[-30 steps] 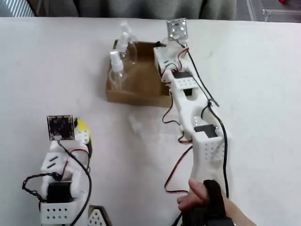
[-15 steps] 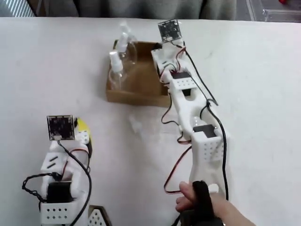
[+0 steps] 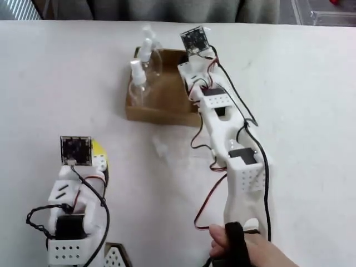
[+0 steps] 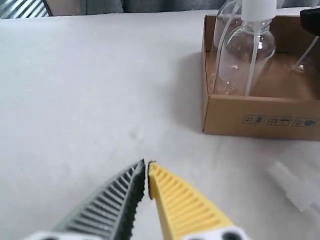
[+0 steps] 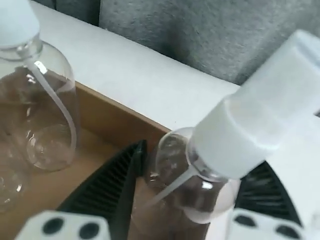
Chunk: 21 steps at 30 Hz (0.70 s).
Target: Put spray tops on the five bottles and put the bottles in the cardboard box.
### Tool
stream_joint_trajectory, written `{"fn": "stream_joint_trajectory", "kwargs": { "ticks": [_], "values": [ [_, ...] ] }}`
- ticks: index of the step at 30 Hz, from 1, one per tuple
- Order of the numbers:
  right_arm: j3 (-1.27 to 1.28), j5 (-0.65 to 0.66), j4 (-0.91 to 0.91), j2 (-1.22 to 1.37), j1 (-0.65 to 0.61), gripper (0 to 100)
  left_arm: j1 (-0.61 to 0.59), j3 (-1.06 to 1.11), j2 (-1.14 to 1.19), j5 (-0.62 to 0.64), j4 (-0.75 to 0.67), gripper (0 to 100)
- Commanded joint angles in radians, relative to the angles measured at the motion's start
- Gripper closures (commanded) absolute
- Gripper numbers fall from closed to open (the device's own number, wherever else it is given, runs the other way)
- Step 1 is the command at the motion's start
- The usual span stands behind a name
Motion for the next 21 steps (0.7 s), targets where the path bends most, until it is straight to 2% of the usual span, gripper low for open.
{"fn": "stream_joint_trajectory", "kwargs": {
  "ticks": [1,4,12,18,21],
  "values": [
    [0.060,0.011,-0.085,-0.077,-0.007,76.4,-0.005,-0.003,-0.012,-0.009,-0.006,98],
    [0.115,0.011,-0.147,-0.101,-0.008,76.2,-0.005,-0.003,-0.012,-0.009,-0.006,98],
    [0.117,0.011,-0.147,-0.099,-0.022,76.0,-0.005,-0.003,-0.012,-0.011,-0.006,98],
    [0.115,0.011,-0.093,-0.108,-0.041,66.6,-0.005,-0.003,-0.012,-0.012,-0.006,98],
    [0.114,0.011,-0.093,-0.108,-0.048,66.6,-0.005,-0.003,-0.012,-0.012,-0.006,98]
  ]
}}
